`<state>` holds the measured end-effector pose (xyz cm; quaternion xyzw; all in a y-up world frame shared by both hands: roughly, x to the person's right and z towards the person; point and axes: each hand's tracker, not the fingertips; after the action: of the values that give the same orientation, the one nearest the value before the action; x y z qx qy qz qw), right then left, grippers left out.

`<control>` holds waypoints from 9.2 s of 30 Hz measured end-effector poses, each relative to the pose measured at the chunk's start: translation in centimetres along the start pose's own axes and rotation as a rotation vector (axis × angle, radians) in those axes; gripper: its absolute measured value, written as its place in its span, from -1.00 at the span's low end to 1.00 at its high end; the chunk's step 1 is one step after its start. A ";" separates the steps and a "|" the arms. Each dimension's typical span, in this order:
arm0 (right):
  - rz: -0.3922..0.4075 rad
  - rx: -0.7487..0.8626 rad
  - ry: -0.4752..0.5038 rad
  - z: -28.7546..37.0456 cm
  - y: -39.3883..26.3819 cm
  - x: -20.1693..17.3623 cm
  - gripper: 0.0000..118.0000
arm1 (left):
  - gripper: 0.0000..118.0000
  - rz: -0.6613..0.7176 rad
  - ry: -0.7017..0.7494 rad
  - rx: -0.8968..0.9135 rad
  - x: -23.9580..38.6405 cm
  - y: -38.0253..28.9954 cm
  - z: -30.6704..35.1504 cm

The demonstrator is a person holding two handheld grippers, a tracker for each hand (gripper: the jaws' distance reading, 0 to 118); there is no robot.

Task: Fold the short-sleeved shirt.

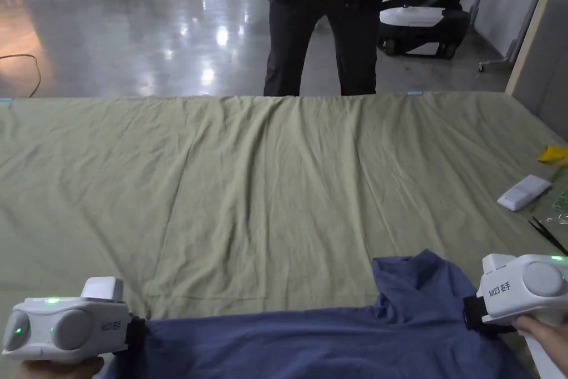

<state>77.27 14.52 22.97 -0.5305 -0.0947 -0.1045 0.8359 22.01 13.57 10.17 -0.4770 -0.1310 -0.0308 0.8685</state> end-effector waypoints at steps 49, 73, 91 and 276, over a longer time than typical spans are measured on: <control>0.204 1.072 0.077 34.9 -29.3 -12.8 -0.95 | -0.99 -0.190 0.065 0.959 7.0 -23.8 42.3; 0.096 0.829 0.130 31.0 -31.2 -11.3 -1.00 | 0.56 0.468 -0.465 0.270 -10.4 -22.4 18.9; -0.071 0.680 0.124 28.6 -32.0 -9.7 -1.00 | -0.82 0.664 -0.714 0.007 -11.6 -20.9 8.4; -0.108 0.131 0.444 12.2 -28.2 -13.0 -1.00 | 0.06 0.454 0.087 -0.039 -29.5 -12.1 15.3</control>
<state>56.45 14.78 49.04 -0.4333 0.0568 -0.2567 0.8620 -11.65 17.74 20.33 -0.5090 0.0179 0.1421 0.8488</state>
